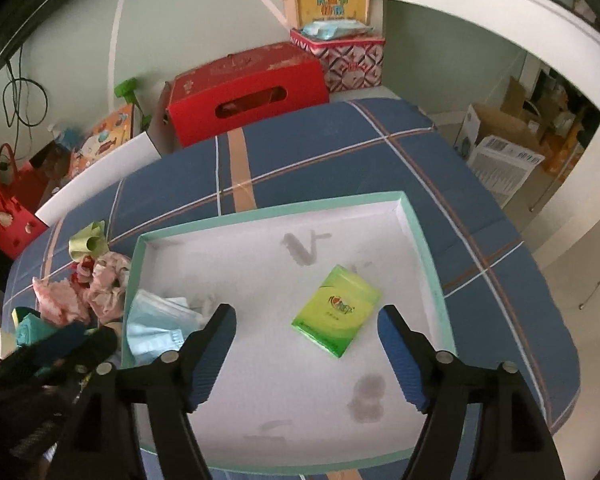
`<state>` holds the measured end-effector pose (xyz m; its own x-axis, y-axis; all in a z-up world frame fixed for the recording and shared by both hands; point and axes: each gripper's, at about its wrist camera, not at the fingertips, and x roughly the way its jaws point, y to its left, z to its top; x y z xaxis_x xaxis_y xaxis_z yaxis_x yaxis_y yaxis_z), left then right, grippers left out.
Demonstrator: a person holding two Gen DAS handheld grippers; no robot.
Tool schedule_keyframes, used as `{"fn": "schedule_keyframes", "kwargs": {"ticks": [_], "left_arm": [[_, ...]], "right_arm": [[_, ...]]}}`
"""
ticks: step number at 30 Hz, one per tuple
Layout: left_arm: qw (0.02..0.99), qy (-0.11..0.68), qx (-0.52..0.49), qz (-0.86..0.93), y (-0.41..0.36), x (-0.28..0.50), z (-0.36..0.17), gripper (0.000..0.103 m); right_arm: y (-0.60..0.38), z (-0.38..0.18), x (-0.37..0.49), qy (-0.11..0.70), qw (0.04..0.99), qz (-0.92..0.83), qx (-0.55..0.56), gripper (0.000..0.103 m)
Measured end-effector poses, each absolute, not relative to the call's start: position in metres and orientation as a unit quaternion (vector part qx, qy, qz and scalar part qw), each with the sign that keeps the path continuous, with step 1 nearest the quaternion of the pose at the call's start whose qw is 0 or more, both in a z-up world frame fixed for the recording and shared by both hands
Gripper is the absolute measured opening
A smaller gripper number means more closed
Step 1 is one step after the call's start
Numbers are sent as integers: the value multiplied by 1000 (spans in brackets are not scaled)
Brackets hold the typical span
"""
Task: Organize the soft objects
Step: 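Carry mask and tissue pack over the white tray and open both grippers, then grasp the red tape roll with the left gripper while the right grasps the purple snack bag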
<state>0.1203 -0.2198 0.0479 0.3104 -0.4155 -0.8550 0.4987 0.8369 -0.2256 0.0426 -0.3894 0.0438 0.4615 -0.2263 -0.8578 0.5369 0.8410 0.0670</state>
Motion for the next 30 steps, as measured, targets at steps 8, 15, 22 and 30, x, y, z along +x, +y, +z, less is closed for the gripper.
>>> {"fn": "schedule_keyframes", "kwargs": {"ticks": [8, 15, 22, 30], "left_arm": [[850, 487, 19, -199, -145, 123, 65, 81], [865, 486, -41, -119, -59, 121, 57, 81], [867, 489, -72, -68, -6, 117, 43, 86], [851, 516, -74, -58, 7, 101, 9, 91]], "right_arm": [[-373, 65, 37, 449, 855, -217, 142, 82], [-322, 58, 62, 467, 867, -145, 100, 82], [-250, 53, 77, 472, 879, -60, 47, 82], [-195, 27, 71, 498, 867, 8, 29, 82]]}}
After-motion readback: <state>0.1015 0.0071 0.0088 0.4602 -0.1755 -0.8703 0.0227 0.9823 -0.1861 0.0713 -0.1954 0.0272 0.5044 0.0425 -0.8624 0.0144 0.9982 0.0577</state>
